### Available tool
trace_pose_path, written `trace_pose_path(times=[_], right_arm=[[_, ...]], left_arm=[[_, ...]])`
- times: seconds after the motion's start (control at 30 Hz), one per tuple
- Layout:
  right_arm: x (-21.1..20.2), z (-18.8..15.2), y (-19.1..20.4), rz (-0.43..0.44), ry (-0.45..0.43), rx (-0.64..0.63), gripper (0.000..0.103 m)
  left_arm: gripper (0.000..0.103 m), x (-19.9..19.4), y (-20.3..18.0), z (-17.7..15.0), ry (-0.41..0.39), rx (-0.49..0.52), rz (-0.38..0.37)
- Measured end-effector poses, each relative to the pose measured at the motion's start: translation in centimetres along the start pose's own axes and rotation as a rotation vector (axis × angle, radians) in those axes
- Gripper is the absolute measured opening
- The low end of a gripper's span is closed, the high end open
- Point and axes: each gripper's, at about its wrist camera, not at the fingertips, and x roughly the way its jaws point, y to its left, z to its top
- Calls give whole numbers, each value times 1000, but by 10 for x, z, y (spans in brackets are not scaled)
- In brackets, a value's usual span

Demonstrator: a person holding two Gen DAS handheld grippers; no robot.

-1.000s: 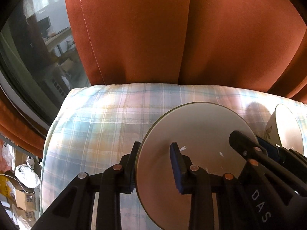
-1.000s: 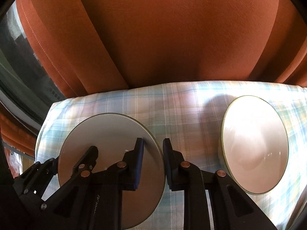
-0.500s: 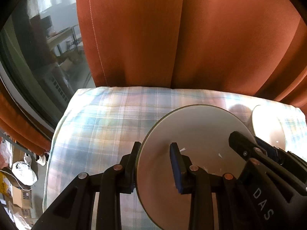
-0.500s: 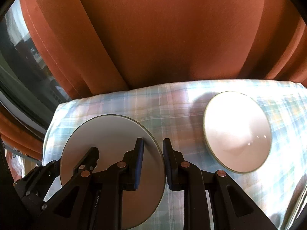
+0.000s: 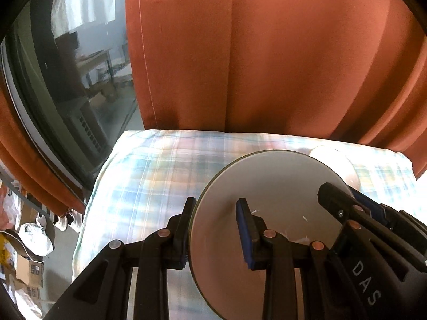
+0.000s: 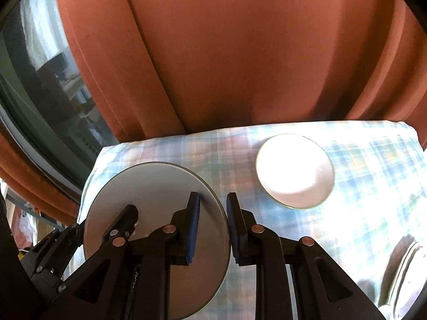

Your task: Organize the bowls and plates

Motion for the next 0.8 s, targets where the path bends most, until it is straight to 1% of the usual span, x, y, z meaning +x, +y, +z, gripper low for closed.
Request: trace_pose_path(times=[0.3,0.43,0.8], right_arm=[[-40,-22,-32,31,-25,-27,24],[-54,-32,-49,45,-27,-33,24],[-87,-55,-112,54,-42,-46,24]], left_arm=[[29,-43,-37,-29,-14,-16,25],[29,-55,-56,-40,-15,-17,39],[29,-77,-116,-72,-23,-19,39]])
